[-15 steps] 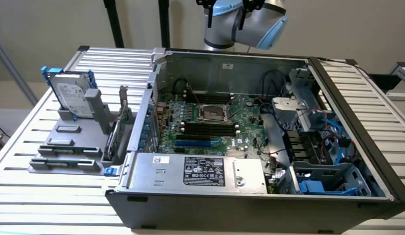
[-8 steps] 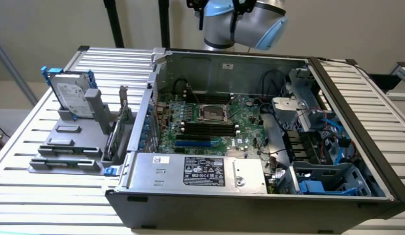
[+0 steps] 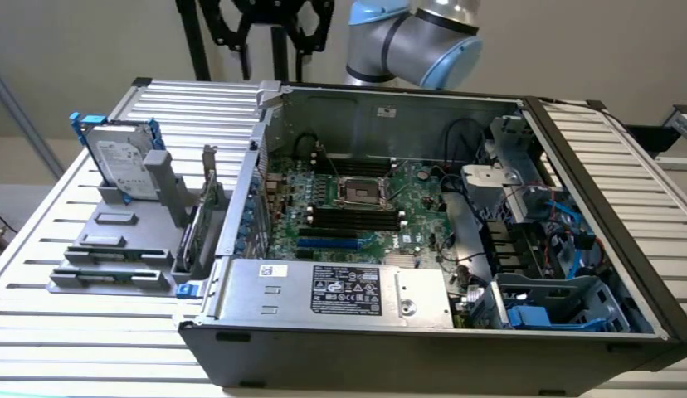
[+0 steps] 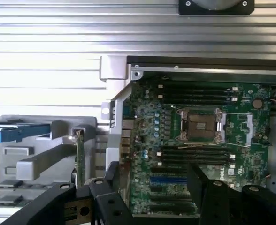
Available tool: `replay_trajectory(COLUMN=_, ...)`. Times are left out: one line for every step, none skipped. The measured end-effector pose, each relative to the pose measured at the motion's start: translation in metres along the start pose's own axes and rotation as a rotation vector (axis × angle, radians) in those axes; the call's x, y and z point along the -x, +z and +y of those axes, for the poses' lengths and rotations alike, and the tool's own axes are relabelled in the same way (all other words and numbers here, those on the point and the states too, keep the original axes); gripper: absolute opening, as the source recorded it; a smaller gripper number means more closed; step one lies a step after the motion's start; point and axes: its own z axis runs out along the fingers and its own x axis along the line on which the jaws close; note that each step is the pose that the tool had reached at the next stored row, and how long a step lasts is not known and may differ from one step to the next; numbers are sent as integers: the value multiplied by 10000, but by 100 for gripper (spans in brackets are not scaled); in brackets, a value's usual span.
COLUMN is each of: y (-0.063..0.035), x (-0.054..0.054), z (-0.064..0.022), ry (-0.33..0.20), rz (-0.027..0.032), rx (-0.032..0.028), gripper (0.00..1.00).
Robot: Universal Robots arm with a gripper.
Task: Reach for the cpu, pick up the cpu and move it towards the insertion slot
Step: 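Pick up the cpu and move it towards the insertion slot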
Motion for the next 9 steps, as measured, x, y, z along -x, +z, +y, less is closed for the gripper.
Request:
replay_trajectory(y=47, x=-157, z=-23, ry=-10, rz=-7, rx=-12, gripper=69)
replay_trajectory(y=94, x=-314, z=-46, ry=-22, rz=-15, rx=-22, gripper=69)
replay_trajectory(y=141, x=-470, z=-69, ry=-34, rz=-25, rx=-31, gripper=69)
replay_trajectory(y=192, x=-640, z=-94, ry=-47, rz=-32, rx=-44, gripper=69)
replay_trajectory(y=240, x=-797, z=-117, ry=-57, rz=-41, rx=-54, gripper=69)
replay_trajectory(y=286, x=-953, z=-140, ry=-71, rz=-49, rx=-65, gripper=69)
replay_trajectory(y=334, x=-1110, z=-163, ry=-81, rz=-57, rx=-76, gripper=69)
replay_trajectory(y=380, x=-1267, z=-186, ry=-93, rz=-65, rx=-86, gripper=69)
replay_trajectory(y=427, x=-1423, z=-209, ry=-105, rz=-73, rx=-96, gripper=69)
